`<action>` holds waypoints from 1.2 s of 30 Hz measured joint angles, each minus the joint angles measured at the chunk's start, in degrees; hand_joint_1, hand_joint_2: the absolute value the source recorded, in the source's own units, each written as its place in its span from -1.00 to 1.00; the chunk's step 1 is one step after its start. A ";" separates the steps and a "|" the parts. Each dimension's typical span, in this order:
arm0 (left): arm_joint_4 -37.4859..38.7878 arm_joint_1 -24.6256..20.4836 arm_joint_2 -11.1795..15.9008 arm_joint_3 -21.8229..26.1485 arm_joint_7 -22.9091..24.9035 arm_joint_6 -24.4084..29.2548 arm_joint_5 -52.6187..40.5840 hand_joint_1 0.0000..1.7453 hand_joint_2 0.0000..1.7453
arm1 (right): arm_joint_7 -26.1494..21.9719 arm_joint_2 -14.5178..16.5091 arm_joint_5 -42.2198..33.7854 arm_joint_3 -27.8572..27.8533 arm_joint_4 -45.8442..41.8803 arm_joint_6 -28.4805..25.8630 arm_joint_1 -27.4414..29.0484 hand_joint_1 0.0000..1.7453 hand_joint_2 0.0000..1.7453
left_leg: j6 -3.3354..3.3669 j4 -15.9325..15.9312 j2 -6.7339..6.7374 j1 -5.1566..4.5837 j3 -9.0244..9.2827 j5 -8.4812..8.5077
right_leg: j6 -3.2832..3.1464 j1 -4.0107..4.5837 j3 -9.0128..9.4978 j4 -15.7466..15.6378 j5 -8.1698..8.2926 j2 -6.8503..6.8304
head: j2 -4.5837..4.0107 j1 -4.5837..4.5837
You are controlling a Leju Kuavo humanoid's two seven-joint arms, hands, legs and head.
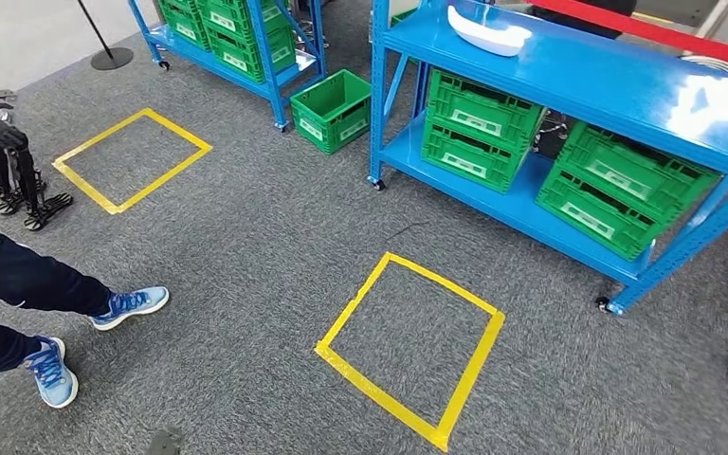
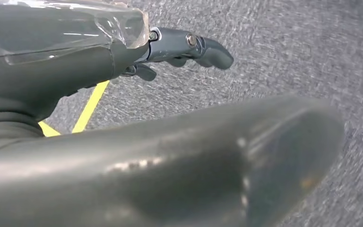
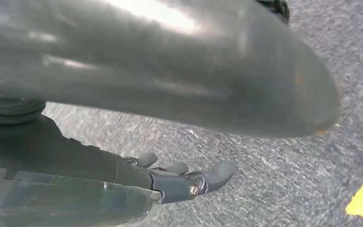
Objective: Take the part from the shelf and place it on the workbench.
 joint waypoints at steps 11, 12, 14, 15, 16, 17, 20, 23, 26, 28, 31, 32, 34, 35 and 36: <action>0.07 0.60 -0.23 0.00 -0.28 0.05 0.09 -1.00 -1.00 | 0.37 -0.76 0.34 0.07 -0.01 0.20 -0.09 -1.00 -1.00 | -4.05 3.50 8.04 0.70 -1.69 -1.42 | 1.22 -1.46 6.39 -5.85 -0.36 -5.48 | 0.00 -0.13; 0.08 0.55 -0.27 0.00 -0.30 0.05 0.10 -1.00 -1.00 | 0.36 -0.79 0.34 0.07 0.00 0.17 -0.02 -1.00 -1.00 | -4.39 3.82 7.30 0.95 -1.66 -1.87 | 0.84 -1.53 6.25 -5.88 -0.19 -4.80 | 0.00 -0.17; 0.08 0.65 -0.28 0.02 -0.31 0.15 0.16 -1.00 -1.00 | 0.34 -0.79 0.34 0.07 0.00 0.05 0.01 -1.00 -1.00 | -4.96 7.02 3.77 1.40 -2.80 -4.68 | 0.07 -1.70 6.05 -5.95 0.27 -3.34 | 0.00 -0.25; 0.08 0.75 -0.27 0.04 -0.27 0.23 0.20 -1.00 -1.00 | 0.32 -0.75 0.34 0.07 0.00 0.00 -0.02 -1.00 -1.00 | -5.13 10.40 1.74 1.49 -4.15 -6.94 | -0.23 -1.61 5.85 -5.95 0.47 -2.60 | 0.00 -0.32; 0.09 0.87 -0.28 0.07 -0.22 0.32 0.24 -1.00 -1.00 | 0.31 -0.74 0.34 0.07 0.00 -0.03 -0.06 -1.00 -1.00 | -5.12 14.34 0.69 1.51 -5.78 -9.07 | -0.49 -1.44 5.67 -5.94 0.65 -1.81 | 0.00 -0.33; 0.09 0.96 -0.30 0.09 -0.16 0.40 0.26 -1.00 -1.00 | 0.30 -0.72 0.34 0.07 0.00 -0.04 -0.06 -1.00 -1.00 | -5.02 17.71 0.29 1.51 -7.22 -10.41 | -0.65 -1.23 5.52 -5.92 0.79 -0.96 | 0.00 -0.36; 0.11 1.06 -0.36 0.11 -0.09 0.57 0.24 -1.00 -1.00 | 0.32 -0.74 0.33 0.07 0.00 -0.02 0.19 -1.00 -1.00 | -3.92 16.65 -0.39 1.38 -6.58 -8.03 | -0.74 -0.62 5.37 -5.91 1.17 1.76 | 0.00 -0.36; 0.16 1.10 -0.23 0.08 -0.07 0.62 0.09 -1.00 -1.00 | 0.32 -0.63 0.29 0.06 0.00 0.08 0.13 -1.00 -1.00 | -1.92 6.42 -4.17 1.00 -1.75 -3.50 | -0.33 -0.57 5.12 -5.94 1.72 4.09 | 0.00 -0.28; 0.26 1.07 -0.08 0.04 0.03 0.73 0.06 -1.00 -1.00 | 0.33 -0.52 0.36 0.07 0.04 0.16 0.29 -1.00 -1.00 | -0.92 4.04 -4.48 0.33 -0.88 -2.96 | 0.92 -1.15 4.47 -6.45 2.61 6.19 | 0.00 -0.52; 0.32 0.86 -0.08 0.04 0.04 0.76 0.09 -1.00 -1.00 | 0.35 -0.54 0.57 0.08 0.10 0.17 0.62 -1.00 -1.00 | -0.67 2.14 -2.86 0.38 -0.28 -1.76 | 1.36 -1.02 3.76 -6.10 2.54 4.44 | 0.00 -0.48; 0.51 1.06 -0.15 0.08 0.04 0.80 0.10 -1.00 -1.00 | 0.39 -0.78 0.86 0.10 0.13 0.18 0.29 -1.00 -1.00 | -0.63 0.45 -0.02 0.41 -0.09 -0.52 | 0.88 -0.78 -0.10 1.60 -1.70 -0.91 | 0.00 -0.14; 0.57 1.18 -0.15 0.10 0.05 0.81 0.10 -1.00 -1.00 | 0.39 -0.83 0.91 0.11 0.13 0.18 0.15 -1.00 -1.00 | -0.69 0.52 1.08 0.35 -0.29 -0.45 | 0.96 -0.89 -1.59 5.14 -3.21 -1.44 | 0.00 -0.13; 0.71 1.29 -0.18 0.11 0.06 0.81 0.10 -1.00 -1.00 | 0.44 -0.95 0.95 0.13 0.14 0.18 0.18 -1.00 -1.00 | -0.85 0.85 3.04 0.29 -0.70 -0.46 | 1.78 -1.10 -2.00 7.76 -4.08 -1.91 | 0.00 -0.12; 0.78 1.28 -0.22 0.11 0.06 0.81 0.10 -1.00 -1.00 | 0.47 -1.03 0.96 0.13 0.14 0.18 0.23 -1.00 -1.00 | -1.02 1.15 3.89 0.32 -0.92 -0.54 | 2.42 -1.23 -0.45 5.75 -3.38 -2.30 | 0.00 -0.11; 0.84 1.27 -0.28 0.11 0.06 0.80 0.09 -1.00 -1.00 | 0.50 -1.14 0.97 0.13 0.14 0.19 0.23 -1.00 -1.00 | -1.28 1.63 4.70 0.35 -1.14 -0.70 | 3.01 -1.33 2.20 1.71 -2.27 -3.29 | 0.00 -0.09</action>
